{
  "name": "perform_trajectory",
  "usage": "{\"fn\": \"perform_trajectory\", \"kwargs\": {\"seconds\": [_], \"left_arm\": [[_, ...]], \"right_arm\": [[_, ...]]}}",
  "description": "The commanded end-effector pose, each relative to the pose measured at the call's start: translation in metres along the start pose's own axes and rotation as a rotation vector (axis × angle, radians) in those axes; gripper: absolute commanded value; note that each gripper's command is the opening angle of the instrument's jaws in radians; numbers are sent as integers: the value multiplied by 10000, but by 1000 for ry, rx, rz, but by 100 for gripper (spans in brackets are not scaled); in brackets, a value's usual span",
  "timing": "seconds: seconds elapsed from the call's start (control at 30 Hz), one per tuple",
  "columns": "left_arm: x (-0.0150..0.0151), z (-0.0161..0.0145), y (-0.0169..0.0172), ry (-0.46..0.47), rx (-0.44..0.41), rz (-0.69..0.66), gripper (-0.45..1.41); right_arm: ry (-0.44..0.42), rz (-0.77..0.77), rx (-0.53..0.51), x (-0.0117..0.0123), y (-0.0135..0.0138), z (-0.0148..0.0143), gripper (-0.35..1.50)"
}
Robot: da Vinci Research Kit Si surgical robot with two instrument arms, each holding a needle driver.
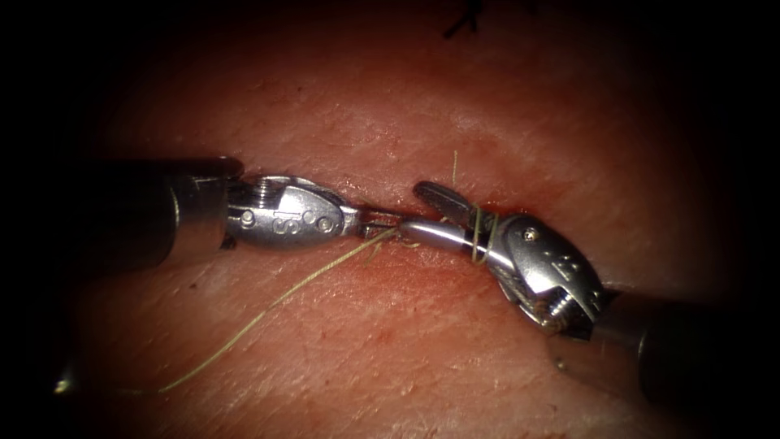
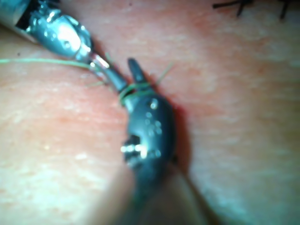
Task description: Wound Closure
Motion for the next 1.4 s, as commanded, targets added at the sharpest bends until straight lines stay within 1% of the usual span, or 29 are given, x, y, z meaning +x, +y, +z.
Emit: {"fn": "perform_trajectory", "kwargs": {"seconds": [0.03,0.07,0.13,0.2,0.27,0.3,0.57,0.6,0.77,0.87,0.97,1.03,1.13,1.27,1.4], "left_arm": [[-6,6,-3,-1,1,1,-45],[-6,6,-3,-1,1,1,-45],[-8,5,-4,-1,2,2,-45],[-9,3,-6,-2,2,2,-45],[-10,2,-6,-3,3,3,-45],[-11,2,-7,-3,3,3,-45],[-10,3,-5,-4,4,3,-45],[-10,3,-4,-4,4,4,-45],[-12,2,-5,-5,5,5,-45],[-13,2,-6,-5,5,5,-45],[-14,5,-4,-7,7,6,-45],[-15,6,-3,-8,7,7,-45],[-16,6,-2,-9,8,9,-45],[-15,6,-1,-9,8,8,-45],[-11,7,3,-9,8,8,-45]], "right_arm": [[6,10,15,-4,1,6,56],[6,10,15,-4,1,6,56],[5,9,36,-5,1,5,62],[3,9,64,-5,1,5,79],[1,9,104,-5,0,7,86],[0,15,120,-5,-2,8,93],[27,50,158,-6,-10,16,91],[40,70,178,-6,-11,18,91],[69,131,216,-6,-14,18,87],[72,138,209,-7,-14,18,86],[78,194,180,-7,-12,14,81],[80,207,167,-7,-11,13,81],[86,246,143,-5,-7,8,76],[98,253,73,-2,-2,2,74],[70,249,11,6,-1,1,74]]}}
